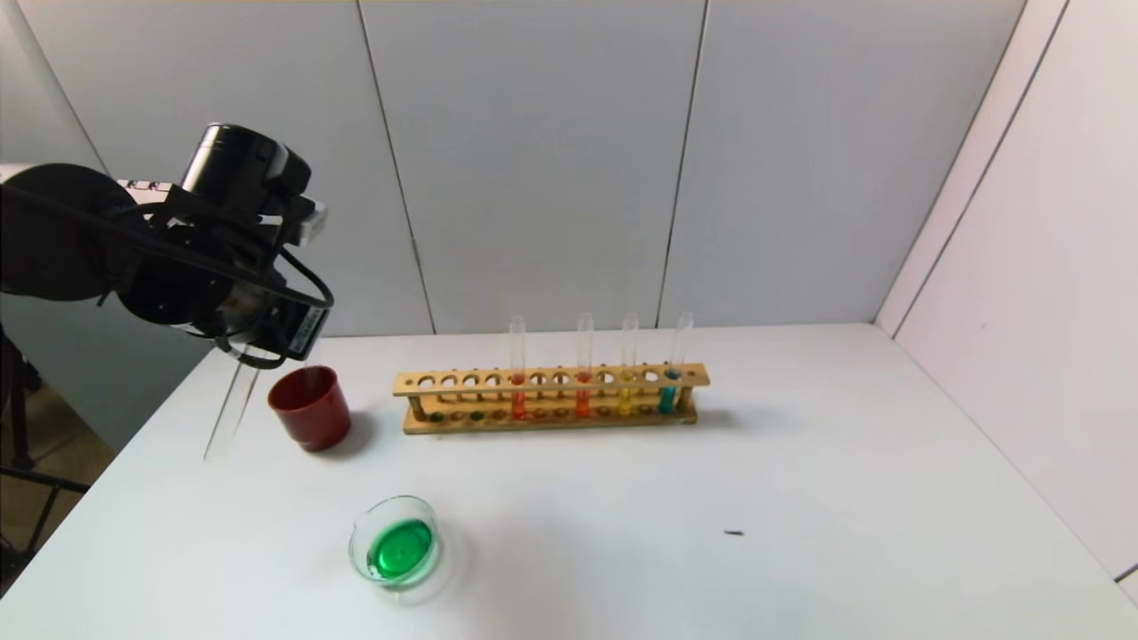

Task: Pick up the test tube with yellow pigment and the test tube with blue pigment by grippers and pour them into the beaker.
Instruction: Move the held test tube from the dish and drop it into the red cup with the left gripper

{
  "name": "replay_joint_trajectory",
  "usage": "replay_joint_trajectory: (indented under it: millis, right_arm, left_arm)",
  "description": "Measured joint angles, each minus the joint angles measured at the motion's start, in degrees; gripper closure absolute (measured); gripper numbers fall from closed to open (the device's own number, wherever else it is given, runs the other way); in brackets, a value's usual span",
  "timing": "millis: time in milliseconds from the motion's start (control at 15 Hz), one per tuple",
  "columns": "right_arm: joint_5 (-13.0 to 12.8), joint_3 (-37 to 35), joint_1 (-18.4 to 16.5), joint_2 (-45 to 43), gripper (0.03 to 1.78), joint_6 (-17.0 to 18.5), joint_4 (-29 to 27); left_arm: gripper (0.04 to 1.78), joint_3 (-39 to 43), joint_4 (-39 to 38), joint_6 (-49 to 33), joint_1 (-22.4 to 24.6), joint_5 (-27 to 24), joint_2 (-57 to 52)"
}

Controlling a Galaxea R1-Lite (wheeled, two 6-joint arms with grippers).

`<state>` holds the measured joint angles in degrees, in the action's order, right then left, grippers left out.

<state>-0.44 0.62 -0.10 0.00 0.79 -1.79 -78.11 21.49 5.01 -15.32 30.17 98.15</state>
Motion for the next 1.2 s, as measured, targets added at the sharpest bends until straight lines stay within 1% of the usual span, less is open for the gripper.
replay_joint_trajectory:
  millis: [200, 333, 667, 800, 1000, 1200]
  right_arm:
    - [0.0, 0.0, 0.02, 0.0, 0.11, -0.02, 0.0]
    - [0.02, 0.0, 0.02, 0.0, 0.11, 0.0, -0.02]
    - [0.0, 0.0, 0.0, 0.0, 0.11, 0.0, 0.0]
    - [0.0, 0.0, 0.0, 0.0, 0.11, 0.0, 0.0]
    - [-0.02, 0.0, 0.0, 0.0, 0.11, 0.0, 0.0]
    - [0.0, 0.0, 0.0, 0.0, 0.11, -0.02, 0.0]
  left_arm:
    - [1.48, 0.46, -8.87, -1.55, 2.46, -0.29, 1.46]
    - [1.48, 0.57, -12.92, -1.66, 3.95, -0.83, 2.88]
    - [1.48, 0.11, -24.95, -1.62, 5.57, -1.29, 7.56]
    - [1.48, 0.05, -27.83, -1.38, 6.03, -1.37, 9.52]
    - [1.48, 0.0, -28.9, -1.51, 6.84, -1.68, 12.26]
    - [1.48, 1.26, -31.2, -1.73, 7.56, -3.11, 13.7]
